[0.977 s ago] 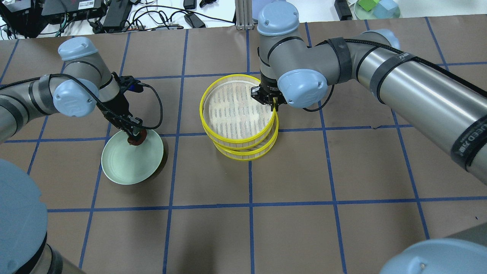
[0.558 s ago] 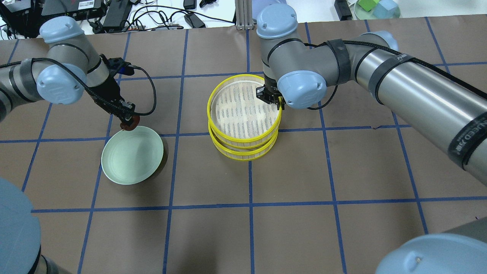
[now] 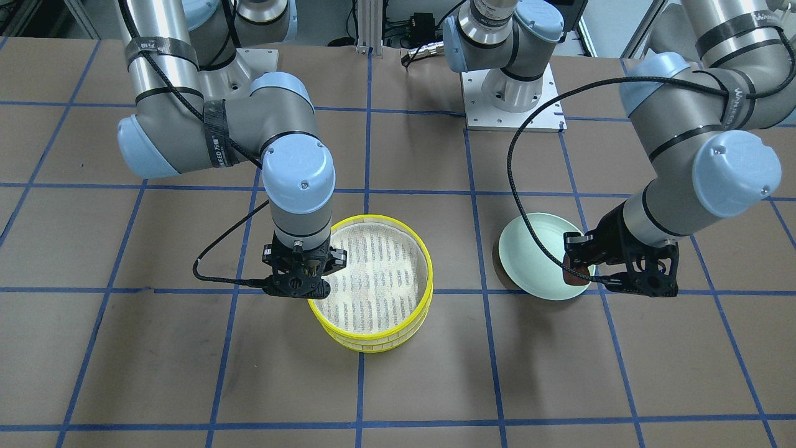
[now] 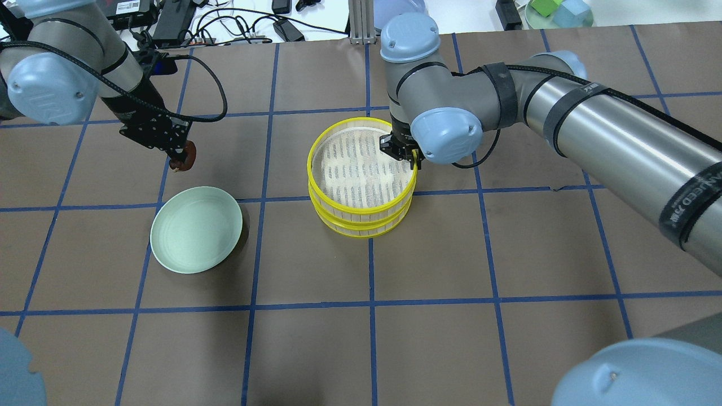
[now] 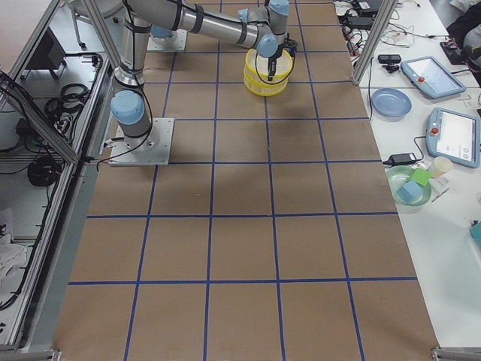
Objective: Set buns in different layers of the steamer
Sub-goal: 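Carry the brown bun with the left gripper over the top steamer tier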
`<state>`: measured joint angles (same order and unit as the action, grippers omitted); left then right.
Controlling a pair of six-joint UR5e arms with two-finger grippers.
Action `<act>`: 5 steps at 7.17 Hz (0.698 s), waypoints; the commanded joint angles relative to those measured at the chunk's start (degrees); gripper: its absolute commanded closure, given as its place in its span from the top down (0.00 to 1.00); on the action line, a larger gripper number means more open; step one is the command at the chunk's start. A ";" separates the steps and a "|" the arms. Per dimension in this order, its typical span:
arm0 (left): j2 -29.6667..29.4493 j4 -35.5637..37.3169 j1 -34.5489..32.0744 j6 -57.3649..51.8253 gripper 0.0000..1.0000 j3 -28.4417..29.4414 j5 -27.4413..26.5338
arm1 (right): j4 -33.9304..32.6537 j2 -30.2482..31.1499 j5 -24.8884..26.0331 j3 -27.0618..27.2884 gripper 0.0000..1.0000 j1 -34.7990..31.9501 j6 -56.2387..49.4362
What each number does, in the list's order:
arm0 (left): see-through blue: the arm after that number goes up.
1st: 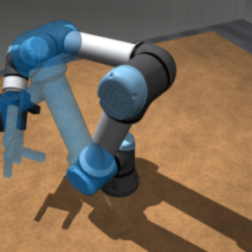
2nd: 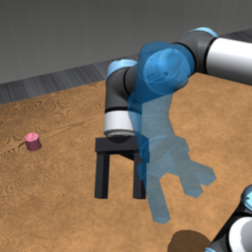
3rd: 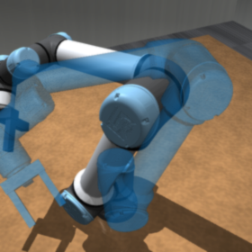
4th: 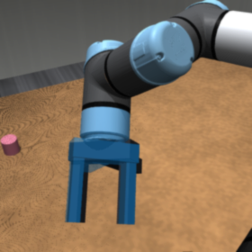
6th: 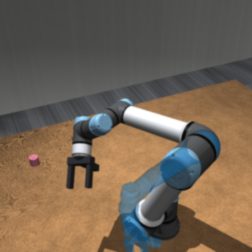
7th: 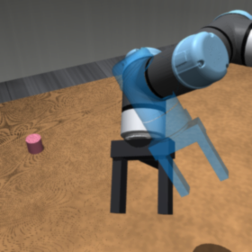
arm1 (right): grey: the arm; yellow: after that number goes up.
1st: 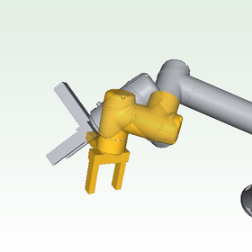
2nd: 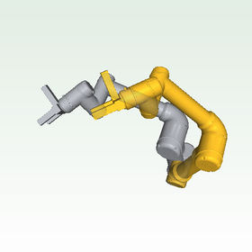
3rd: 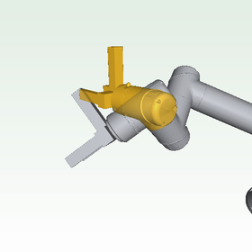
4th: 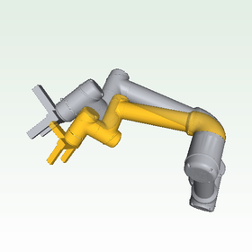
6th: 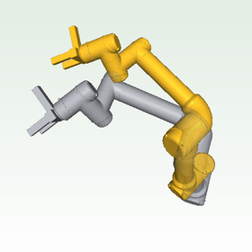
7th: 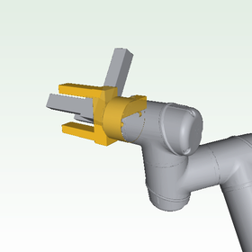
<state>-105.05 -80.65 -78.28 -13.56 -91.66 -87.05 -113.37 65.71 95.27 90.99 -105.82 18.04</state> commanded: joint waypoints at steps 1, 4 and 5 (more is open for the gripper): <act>2.74 -0.65 -3.08 12.45 0.00 1.13 4.68 | -0.36 1.34 0.36 -0.03 0.00 -0.09 0.15; 2.93 1.36 -11.17 27.49 0.00 1.66 14.34 | -0.19 1.26 0.36 0.32 0.00 -1.23 -0.72; 2.40 3.03 -12.76 31.10 0.00 1.58 17.41 | -0.19 1.17 0.53 0.41 0.00 -1.23 -0.90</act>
<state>-102.20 -79.27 -88.78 12.62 -90.03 -73.11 -113.71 66.97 95.64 91.24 -106.93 17.49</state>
